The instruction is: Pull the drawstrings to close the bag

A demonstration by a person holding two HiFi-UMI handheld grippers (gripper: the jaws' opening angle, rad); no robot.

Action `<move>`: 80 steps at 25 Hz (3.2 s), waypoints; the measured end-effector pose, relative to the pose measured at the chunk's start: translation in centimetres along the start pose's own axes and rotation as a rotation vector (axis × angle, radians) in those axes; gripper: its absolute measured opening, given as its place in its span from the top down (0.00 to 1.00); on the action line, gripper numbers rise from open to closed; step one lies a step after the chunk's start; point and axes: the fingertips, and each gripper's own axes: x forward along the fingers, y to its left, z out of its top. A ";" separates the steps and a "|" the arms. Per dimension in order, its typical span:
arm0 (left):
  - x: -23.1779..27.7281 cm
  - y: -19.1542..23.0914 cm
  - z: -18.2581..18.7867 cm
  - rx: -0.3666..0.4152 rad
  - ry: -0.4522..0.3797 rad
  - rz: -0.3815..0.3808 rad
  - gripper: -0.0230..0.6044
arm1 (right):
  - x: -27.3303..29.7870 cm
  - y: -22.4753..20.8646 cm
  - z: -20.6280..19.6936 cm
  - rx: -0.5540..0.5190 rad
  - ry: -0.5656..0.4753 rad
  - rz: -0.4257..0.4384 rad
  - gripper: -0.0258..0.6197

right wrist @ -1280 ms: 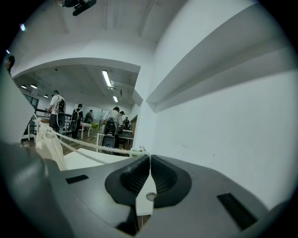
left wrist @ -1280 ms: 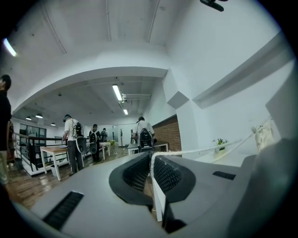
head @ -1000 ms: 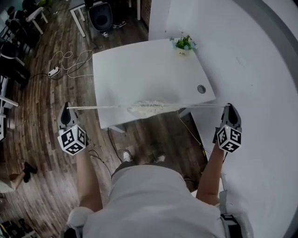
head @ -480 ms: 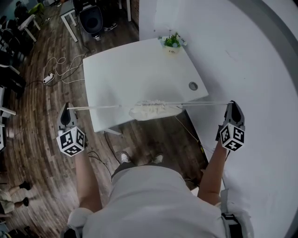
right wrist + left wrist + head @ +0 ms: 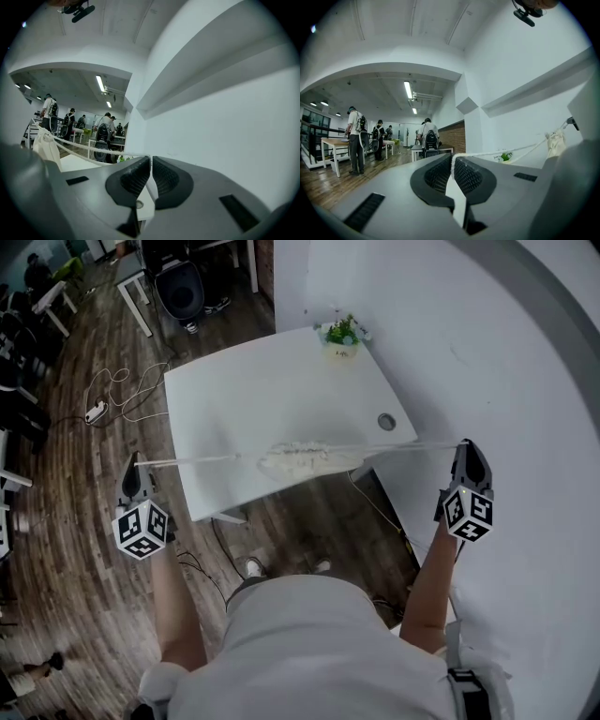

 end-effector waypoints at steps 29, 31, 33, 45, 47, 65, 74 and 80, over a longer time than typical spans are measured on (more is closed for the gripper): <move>3.6 2.4 1.1 -0.114 -0.051 -0.056 0.94 | -0.4 1.5 0.9 0.078 -0.024 -0.041 0.90; 3.1 2.6 2.0 -0.117 -0.086 -0.056 0.94 | -0.9 1.3 1.1 0.103 -0.035 -0.043 0.90; 3.0 2.5 2.7 -0.119 -0.104 -0.060 0.94 | -1.0 1.1 1.2 0.128 -0.043 -0.041 0.90; 1.1 1.7 4.8 -0.122 -0.144 -0.089 0.94 | -1.3 -0.2 1.8 0.138 -0.068 -0.019 0.90; 0.7 1.5 5.1 -0.129 -0.157 -0.096 0.94 | -1.6 -0.4 2.0 0.138 -0.074 -0.019 0.90; -1.3 0.7 5.3 -0.140 -0.137 -0.109 0.94 | -1.4 -1.1 0.7 0.169 -0.061 0.033 0.90; -0.6 -1.4 8.1 -0.145 -0.152 -0.132 0.94 | 0.2 -1.7 0.1 0.226 -0.078 0.027 0.90; -1.7 -2.4 8.6 -0.133 -0.151 -0.147 0.93 | 0.1 -1.3 1.8 0.272 -0.132 0.042 0.90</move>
